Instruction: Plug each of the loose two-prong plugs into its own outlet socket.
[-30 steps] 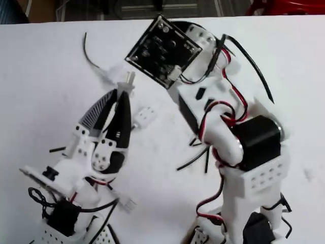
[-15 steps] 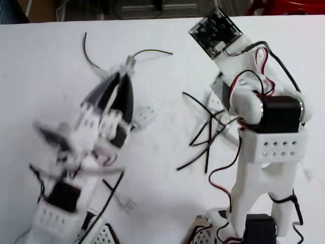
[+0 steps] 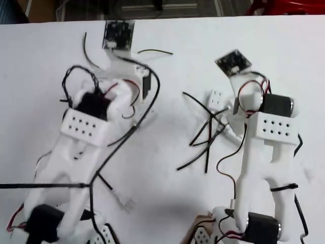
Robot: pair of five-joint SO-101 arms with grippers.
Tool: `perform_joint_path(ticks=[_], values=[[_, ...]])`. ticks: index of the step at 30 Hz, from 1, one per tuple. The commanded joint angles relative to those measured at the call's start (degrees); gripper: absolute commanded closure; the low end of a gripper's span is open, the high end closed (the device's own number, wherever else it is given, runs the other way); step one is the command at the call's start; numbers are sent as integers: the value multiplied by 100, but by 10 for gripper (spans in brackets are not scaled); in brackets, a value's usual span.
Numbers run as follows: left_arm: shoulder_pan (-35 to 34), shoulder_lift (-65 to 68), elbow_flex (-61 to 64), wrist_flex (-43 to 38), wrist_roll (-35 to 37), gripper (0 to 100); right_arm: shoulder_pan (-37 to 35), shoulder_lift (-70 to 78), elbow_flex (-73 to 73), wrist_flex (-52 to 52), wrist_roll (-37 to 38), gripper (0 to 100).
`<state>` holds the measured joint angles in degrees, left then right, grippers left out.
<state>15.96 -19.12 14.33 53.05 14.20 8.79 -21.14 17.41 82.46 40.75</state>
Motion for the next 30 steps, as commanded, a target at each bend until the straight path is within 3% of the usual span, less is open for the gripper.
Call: perform_joint_path(ticks=[1, 10, 14, 18, 23, 30], values=[[-180, 224, -976, 563, 457, 976, 171, -163, 712, -374, -44, 978], [-646, 1807, -2409, 1767, 1327, 976, 180, -119, 3578, -2360, -79, 978], [-602, 2835, -3516, 2620, 1943, 976, 180, -154, 4299, -3090, -844, 976], [-593, 3776, -4765, 3481, 2576, 976, 215, -154, 4352, -3125, -1345, 978], [-497, 4840, -6215, 4369, 3112, 976, 207, -110, 4369, -3125, -1380, 978], [22, 6114, -7464, 4721, 3411, 976, 180, -127, 4440, -3160, -1371, 978]])
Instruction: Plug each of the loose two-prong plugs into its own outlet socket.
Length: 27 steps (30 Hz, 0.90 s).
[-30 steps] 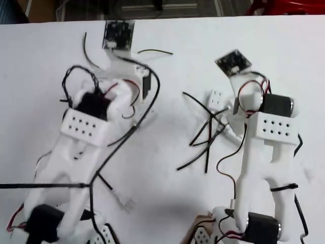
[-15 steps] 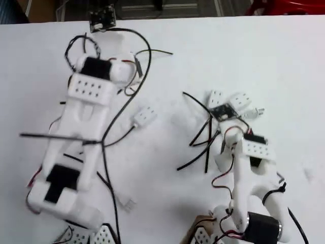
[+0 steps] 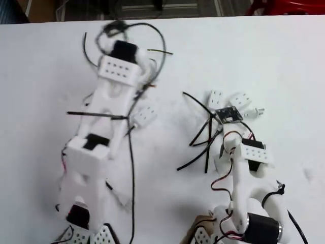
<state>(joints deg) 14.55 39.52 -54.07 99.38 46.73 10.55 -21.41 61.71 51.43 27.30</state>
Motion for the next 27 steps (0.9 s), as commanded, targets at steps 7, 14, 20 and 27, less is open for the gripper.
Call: perform_joint_path(ticks=[7, 14, 20, 27], values=[[180, 813, -765, 299, 325, 976, 4, -101, 9, -57, -18, 978], [347, 813, -273, 290, 334, 976, 4, -101, 9, -66, -18, 978], [629, 822, -246, 167, 343, 976, 4, -92, 9, -127, -18, 978], [224, 831, -211, 141, 870, 976, 4, -92, 18, -127, -18, 978]])
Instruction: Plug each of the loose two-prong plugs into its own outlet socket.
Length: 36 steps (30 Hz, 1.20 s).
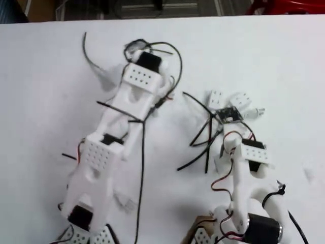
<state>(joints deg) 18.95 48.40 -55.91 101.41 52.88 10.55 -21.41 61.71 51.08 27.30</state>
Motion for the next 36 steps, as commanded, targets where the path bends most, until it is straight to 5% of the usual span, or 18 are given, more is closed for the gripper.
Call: perform_joint_path(ticks=[1, 14, 20, 36], values=[[-259, -57, -26, -62, 299, 976, 4, -92, 18, -92, -18, 978], [-268, -48, -26, -202, 352, 976, 4, -92, 18, -101, -18, 978], [-330, 488, -88, -202, 1231, 976, 4, -92, 18, -101, -18, 978], [-171, 778, -835, -88, 1240, 976, 4, -92, 18, -101, -18, 978]])
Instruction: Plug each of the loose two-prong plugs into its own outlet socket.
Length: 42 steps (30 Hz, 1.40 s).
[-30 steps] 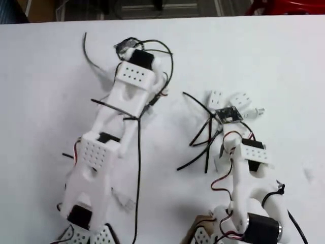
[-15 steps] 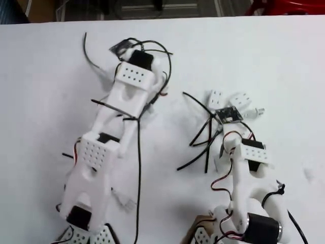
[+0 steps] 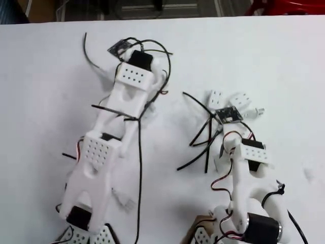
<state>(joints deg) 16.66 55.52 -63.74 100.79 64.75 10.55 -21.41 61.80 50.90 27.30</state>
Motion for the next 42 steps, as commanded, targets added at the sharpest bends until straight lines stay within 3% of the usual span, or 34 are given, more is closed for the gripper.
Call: perform_joint_path(ticks=[1, 36, 42], values=[[31, 66, -53, -26, 53, 976, 4, -92, 9, -84, -18, 978], [-391, 75, 18, 149, 44, 976, 4, -92, 9, -84, -18, 978], [-426, 66, 712, -53, -44, 973, 4, -92, 9, -84, -18, 978]])
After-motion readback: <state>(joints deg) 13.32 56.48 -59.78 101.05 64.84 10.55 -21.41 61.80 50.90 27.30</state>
